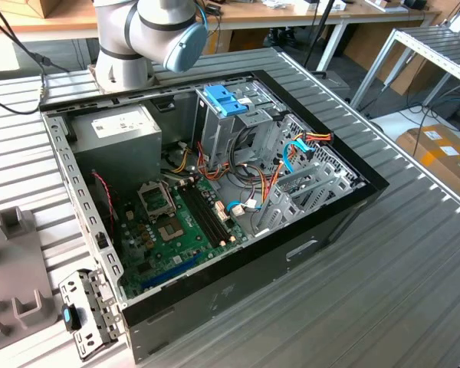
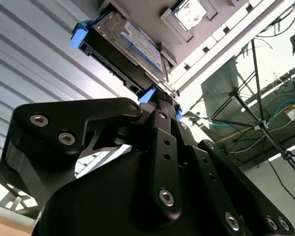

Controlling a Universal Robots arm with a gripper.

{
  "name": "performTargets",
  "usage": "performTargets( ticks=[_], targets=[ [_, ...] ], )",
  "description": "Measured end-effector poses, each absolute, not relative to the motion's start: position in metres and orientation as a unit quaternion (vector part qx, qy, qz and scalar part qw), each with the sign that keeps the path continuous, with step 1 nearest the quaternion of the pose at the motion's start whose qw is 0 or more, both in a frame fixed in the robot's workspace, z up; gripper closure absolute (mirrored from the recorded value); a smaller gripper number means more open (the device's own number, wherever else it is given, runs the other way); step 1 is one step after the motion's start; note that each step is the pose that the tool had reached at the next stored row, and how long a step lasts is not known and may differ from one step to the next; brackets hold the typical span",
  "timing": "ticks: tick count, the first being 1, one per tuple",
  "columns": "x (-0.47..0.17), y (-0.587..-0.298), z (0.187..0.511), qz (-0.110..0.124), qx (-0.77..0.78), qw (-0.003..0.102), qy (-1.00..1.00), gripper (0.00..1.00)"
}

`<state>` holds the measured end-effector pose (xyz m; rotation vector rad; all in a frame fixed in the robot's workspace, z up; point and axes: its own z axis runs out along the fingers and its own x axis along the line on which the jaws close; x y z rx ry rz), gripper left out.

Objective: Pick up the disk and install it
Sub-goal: 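Pick up the disk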

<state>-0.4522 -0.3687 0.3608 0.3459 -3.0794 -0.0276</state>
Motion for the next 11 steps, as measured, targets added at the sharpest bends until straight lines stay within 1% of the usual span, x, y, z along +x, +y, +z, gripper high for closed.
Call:
performTargets(
  ticks=[11],
  targets=[
    [-0.4522, -0.3687, 0.3600, -0.004, 0.258, 0.023, -0.966, 0.89]
  ],
)
